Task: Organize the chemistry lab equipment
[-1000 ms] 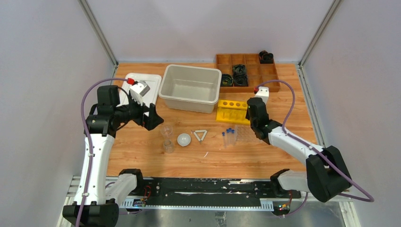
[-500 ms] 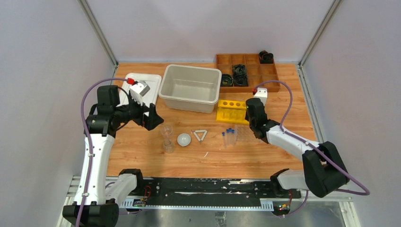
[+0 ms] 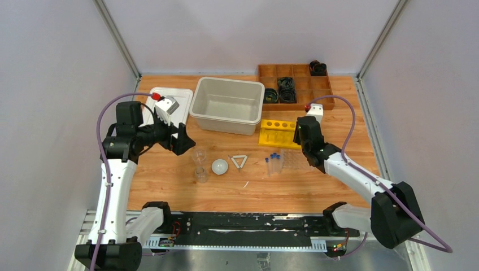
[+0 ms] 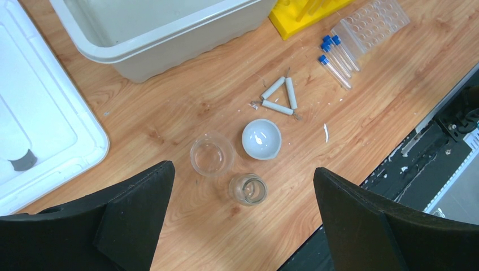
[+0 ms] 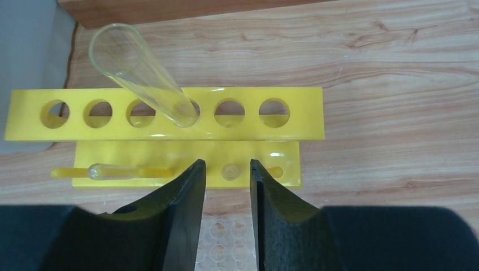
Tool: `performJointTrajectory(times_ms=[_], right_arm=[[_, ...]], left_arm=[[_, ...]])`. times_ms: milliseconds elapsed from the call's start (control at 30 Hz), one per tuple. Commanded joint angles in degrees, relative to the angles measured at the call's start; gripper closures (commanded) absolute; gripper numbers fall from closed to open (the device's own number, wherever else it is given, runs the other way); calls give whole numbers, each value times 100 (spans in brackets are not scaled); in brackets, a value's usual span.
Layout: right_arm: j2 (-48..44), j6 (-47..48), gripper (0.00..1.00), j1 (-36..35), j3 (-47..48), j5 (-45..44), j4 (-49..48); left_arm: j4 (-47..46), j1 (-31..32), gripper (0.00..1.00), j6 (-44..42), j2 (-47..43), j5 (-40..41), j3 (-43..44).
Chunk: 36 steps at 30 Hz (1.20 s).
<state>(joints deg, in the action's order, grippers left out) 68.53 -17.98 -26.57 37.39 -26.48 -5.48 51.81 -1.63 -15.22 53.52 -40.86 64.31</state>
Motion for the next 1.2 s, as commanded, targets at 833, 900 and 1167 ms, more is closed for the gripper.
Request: performJointTrajectory(times_ms=[833,900,1167], right_arm=[[2247,-1077,68,-2313,1325,1142,1710],[2245,-1064,68,-2322,1315,1103,1721],[1860,-877,66,-2371,1358,916,1889]], left_arm=[[-13,13,0,13,-138,-115,266],[-13,13,0,2,-151,-121,266],[-13,13,0,-7,-119,-159,267]])
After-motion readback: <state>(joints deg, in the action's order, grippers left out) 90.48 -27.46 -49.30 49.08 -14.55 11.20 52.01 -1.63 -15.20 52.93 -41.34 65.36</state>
